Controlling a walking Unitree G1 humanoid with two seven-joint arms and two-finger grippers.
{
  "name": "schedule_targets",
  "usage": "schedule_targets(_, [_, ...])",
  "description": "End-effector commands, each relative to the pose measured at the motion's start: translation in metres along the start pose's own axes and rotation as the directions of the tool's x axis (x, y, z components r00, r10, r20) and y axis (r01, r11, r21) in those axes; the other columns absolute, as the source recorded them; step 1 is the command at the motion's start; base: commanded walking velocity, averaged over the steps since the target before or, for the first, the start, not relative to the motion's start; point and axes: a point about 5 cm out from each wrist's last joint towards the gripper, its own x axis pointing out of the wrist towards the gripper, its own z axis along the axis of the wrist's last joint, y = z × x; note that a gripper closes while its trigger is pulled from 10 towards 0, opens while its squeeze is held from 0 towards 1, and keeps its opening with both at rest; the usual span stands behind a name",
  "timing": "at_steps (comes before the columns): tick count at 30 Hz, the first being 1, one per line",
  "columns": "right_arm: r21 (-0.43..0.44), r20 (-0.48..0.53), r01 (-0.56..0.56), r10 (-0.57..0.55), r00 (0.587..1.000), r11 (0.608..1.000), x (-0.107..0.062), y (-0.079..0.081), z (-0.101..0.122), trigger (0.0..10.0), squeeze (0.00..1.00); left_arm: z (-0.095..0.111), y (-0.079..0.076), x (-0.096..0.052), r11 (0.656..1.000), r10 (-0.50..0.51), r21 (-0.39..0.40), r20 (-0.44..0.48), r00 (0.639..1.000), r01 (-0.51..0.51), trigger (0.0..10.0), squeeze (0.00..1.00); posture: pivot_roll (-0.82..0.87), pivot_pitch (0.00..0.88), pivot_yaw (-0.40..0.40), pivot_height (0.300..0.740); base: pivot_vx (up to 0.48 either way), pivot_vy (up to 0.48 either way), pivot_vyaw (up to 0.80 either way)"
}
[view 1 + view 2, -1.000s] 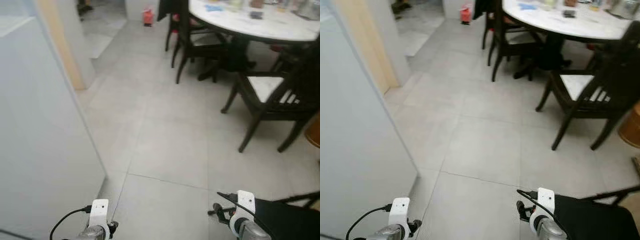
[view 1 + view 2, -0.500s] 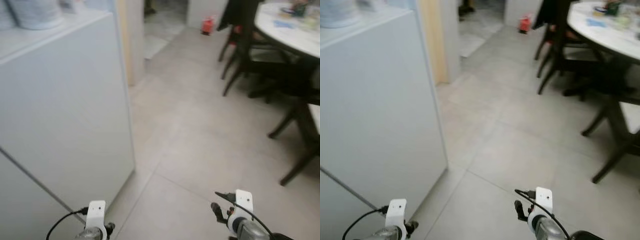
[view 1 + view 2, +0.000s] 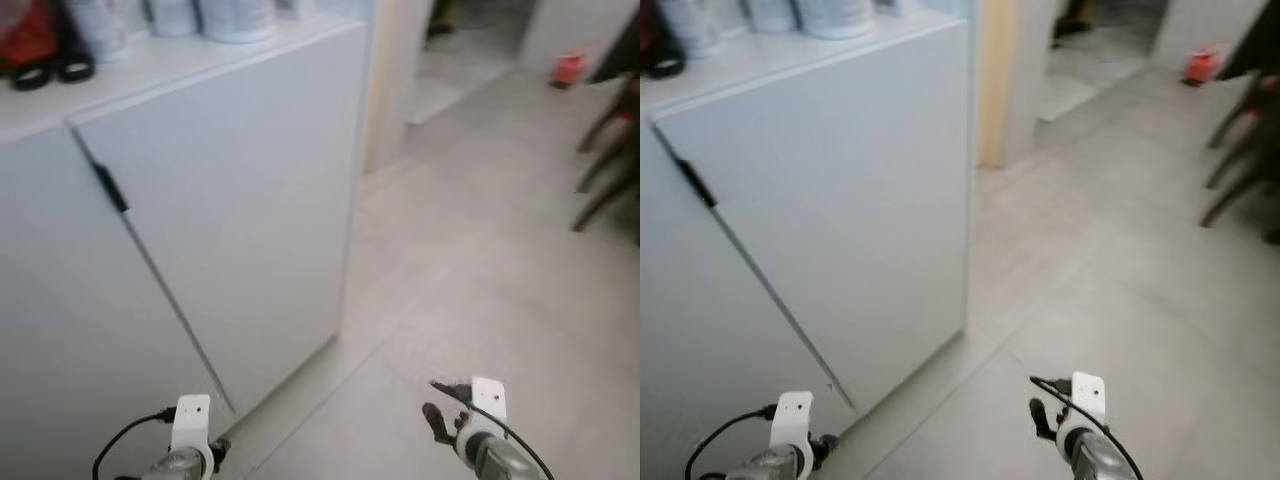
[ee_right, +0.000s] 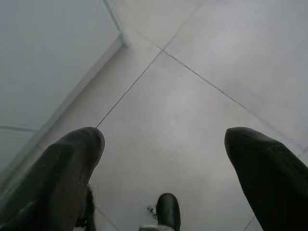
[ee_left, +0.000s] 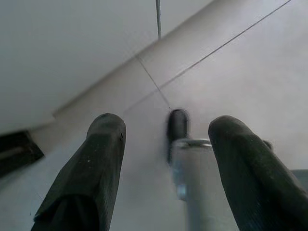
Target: Restocking fridge
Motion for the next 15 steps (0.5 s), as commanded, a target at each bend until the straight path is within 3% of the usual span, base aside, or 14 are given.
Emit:
schedule_targets(1, [-0.008,-0.003,-0.007,0.007,1.000,1.000,0.0008,0.0027,0.0009,10.0,0.00,-0.0039,0.0050,-0.0004,1.000,0.011,-0.008,-0.018,1.000,-0.011,10.0,0.00,-0.13,0.017,-0.031,0.740,0.000,0.000,0.80])
schedule_targets(15, [-0.012,-0.005,-0.012,0.012,1.000,1.000,0.0003,0.0024,-0.0015,10.0,0.00,-0.0065,0.0053,-0.0007,1.000,0.012,-0.006,-0.022,1.000,-0.012,10.0,0.00,-0.13,0.000,-0.030,0.740,0.000,0.000,0.80])
